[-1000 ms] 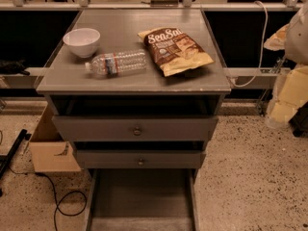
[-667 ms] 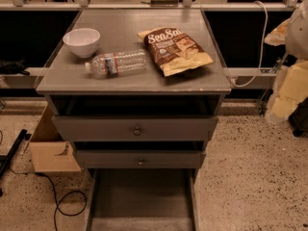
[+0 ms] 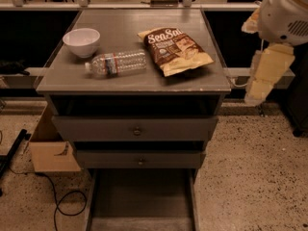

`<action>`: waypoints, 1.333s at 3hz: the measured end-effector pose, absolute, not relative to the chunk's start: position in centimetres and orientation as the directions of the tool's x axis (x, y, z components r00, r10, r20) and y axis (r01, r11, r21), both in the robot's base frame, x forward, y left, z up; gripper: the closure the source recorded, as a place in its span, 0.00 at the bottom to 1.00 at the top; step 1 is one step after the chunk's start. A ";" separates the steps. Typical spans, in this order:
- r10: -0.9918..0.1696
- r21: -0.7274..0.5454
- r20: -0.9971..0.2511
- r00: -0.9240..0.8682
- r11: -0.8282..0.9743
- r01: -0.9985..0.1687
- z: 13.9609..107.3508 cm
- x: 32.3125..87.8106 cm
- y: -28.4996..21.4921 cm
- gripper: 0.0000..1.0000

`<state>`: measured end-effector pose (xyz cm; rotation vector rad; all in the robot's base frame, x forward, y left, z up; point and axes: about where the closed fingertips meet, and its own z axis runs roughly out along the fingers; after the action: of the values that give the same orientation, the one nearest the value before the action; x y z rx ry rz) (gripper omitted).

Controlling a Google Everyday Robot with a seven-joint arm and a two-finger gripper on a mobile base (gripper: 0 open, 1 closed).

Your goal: Place water bottle into bottom drawer

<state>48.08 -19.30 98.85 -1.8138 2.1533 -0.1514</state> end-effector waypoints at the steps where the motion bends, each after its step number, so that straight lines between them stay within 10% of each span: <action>1: -0.985 -0.279 -0.155 -0.079 0.120 -0.953 98.5 50.2 -16.6 0.00; 4: -0.974 -0.273 -0.223 0.024 0.039 -0.961 98.6 51.1 -13.7 0.00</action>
Offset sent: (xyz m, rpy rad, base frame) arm 0.0418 0.0983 -0.0197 0.0053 0.0812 0.2487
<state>51.10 -13.74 98.60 -1.9593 1.9755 -0.0530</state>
